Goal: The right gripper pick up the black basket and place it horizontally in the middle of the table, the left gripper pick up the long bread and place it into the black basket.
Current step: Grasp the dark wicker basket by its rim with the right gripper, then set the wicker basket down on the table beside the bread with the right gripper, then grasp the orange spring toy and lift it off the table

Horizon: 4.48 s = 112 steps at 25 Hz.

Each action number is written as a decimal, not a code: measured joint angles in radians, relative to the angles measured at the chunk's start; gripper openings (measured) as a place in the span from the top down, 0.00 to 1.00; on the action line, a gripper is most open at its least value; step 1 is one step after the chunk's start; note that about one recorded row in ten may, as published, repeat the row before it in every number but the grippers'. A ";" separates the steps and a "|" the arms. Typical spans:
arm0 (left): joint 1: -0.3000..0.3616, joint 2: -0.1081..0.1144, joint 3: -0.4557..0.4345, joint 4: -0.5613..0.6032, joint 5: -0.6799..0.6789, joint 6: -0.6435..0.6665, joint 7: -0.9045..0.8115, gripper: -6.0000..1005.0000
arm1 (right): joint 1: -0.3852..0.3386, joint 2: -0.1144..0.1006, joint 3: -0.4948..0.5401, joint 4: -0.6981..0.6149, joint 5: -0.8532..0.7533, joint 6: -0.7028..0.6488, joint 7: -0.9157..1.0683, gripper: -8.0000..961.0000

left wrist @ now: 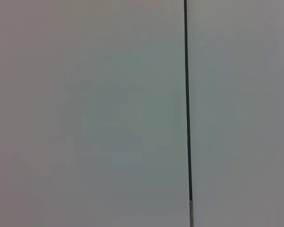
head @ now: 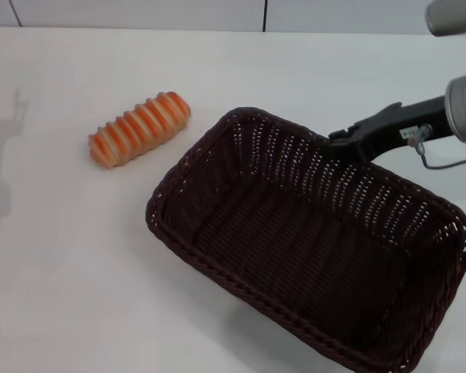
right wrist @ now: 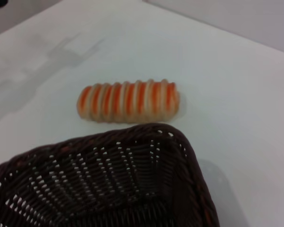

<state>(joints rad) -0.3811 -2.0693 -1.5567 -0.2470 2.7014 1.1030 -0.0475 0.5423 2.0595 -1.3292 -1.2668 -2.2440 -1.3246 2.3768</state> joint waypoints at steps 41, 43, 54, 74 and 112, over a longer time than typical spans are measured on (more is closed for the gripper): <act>-0.009 -0.006 0.014 -0.011 0.000 -0.002 -0.050 0.22 | 0.338 -0.003 -0.082 0.097 -0.130 -0.086 -0.422 0.83; -0.009 -0.007 0.017 -0.011 0.000 -0.003 -0.050 0.22 | 0.346 0.002 -0.125 0.100 -0.128 -0.063 -0.427 0.83; -0.006 -0.009 0.020 -0.005 0.000 -0.007 -0.052 0.22 | 0.367 0.014 -0.232 0.111 -0.111 0.044 -0.398 0.83; -0.013 0.003 0.024 -0.017 0.017 -0.010 -0.054 0.22 | -0.059 0.019 -0.310 -0.215 0.020 0.895 -0.263 0.32; 0.042 0.210 0.170 -0.745 0.185 -0.918 0.003 0.22 | -0.706 0.009 -0.724 -0.011 -0.148 1.916 0.342 0.12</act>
<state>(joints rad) -0.3388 -1.8596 -1.3865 -0.9920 2.8866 0.1852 -0.0448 -0.1636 2.0682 -2.0532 -1.2775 -2.3917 0.5910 2.7189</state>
